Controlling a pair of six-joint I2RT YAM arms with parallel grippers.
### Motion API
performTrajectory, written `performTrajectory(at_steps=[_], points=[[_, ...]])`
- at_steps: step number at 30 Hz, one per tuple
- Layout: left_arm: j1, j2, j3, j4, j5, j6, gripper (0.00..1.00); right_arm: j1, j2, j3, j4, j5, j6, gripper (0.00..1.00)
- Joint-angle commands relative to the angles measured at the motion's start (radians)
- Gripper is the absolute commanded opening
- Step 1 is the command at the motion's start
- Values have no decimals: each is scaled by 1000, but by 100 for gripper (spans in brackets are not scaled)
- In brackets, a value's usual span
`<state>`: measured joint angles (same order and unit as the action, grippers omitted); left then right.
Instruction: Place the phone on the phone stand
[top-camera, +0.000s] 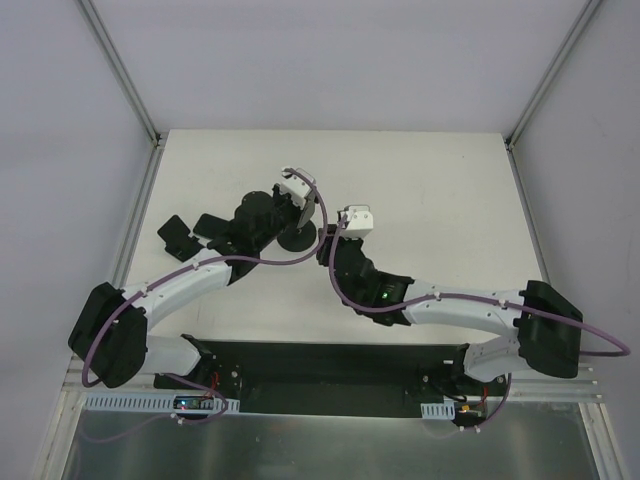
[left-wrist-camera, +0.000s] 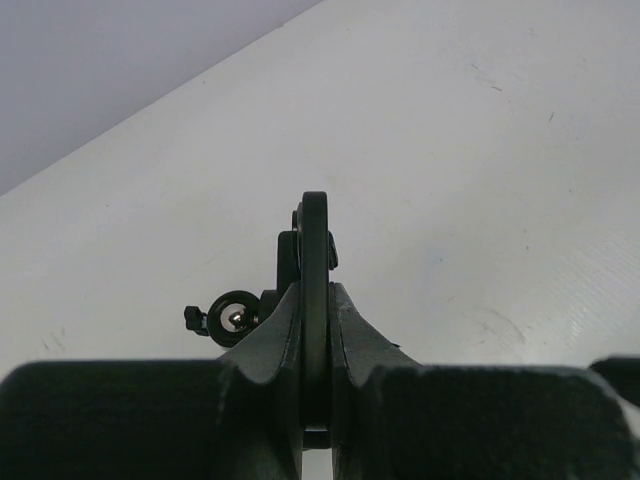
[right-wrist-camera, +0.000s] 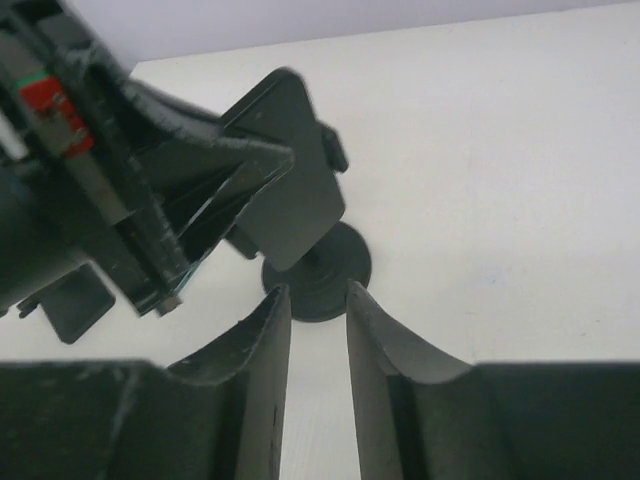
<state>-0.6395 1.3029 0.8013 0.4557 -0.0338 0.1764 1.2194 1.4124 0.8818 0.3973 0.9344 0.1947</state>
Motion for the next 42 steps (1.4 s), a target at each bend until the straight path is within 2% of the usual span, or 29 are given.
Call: performTrajectory(at_steps=[1, 2, 3, 4, 6, 7, 11, 13, 20, 24, 29, 30, 31, 33, 35, 37, 38, 40, 42], points=[[15, -50, 10, -69, 32, 49, 0, -90, -124, -84, 204, -107, -207, 34], [15, -59, 10, -74, 72, 46, 0, -130, -141, -104, 228, -193, -266, 39], [15, -62, 10, -77, 98, 48, 0, -223, -154, -121, 229, -283, -274, 41], [15, -65, 13, -84, 129, 55, 0, -277, -180, -136, 229, -488, -275, 43], [14, -67, 29, -115, 218, 64, 0, -428, -199, -184, 229, -659, -218, 48], [18, -68, 30, -118, 245, 67, 0, -469, -207, -196, 230, -798, -207, 50], [44, -94, 9, -71, 373, 17, 0, -554, -184, -199, 265, -1046, -256, 64], [52, -85, 13, -71, 434, -11, 0, -558, -164, -193, 275, -1141, -287, 66], [119, -19, 29, 10, 586, -173, 0, -558, -107, -172, 308, -1215, -267, 68], [167, 2, 33, 31, 601, -235, 0, -558, -92, -162, 301, -1215, -267, 68], [172, 33, 87, -52, 580, -258, 0, -560, -75, -133, 250, -1221, -285, 69], [172, 36, 113, -104, 560, -264, 2, -560, -73, -127, 239, -1218, -291, 69], [172, 38, 127, -129, 536, -265, 32, -558, -75, -124, 229, -1215, -296, 70], [172, 35, 160, -178, 482, -267, 46, -560, -79, -115, 201, -1211, -302, 73], [173, 13, 176, -219, 466, -276, 65, -560, -81, -107, 175, -1209, -310, 79], [172, -17, 177, -226, 469, -287, 78, -558, -82, -92, 141, -1198, -316, 83], [173, -52, 180, -235, 460, -284, 94, -557, -84, -87, 130, -1186, -317, 86], [173, -92, 188, -274, 352, -291, 96, -549, -90, -76, 100, -1121, -322, 97], [178, -177, 170, -298, 261, -293, 97, -517, -95, -49, 48, -1054, -351, 96]])
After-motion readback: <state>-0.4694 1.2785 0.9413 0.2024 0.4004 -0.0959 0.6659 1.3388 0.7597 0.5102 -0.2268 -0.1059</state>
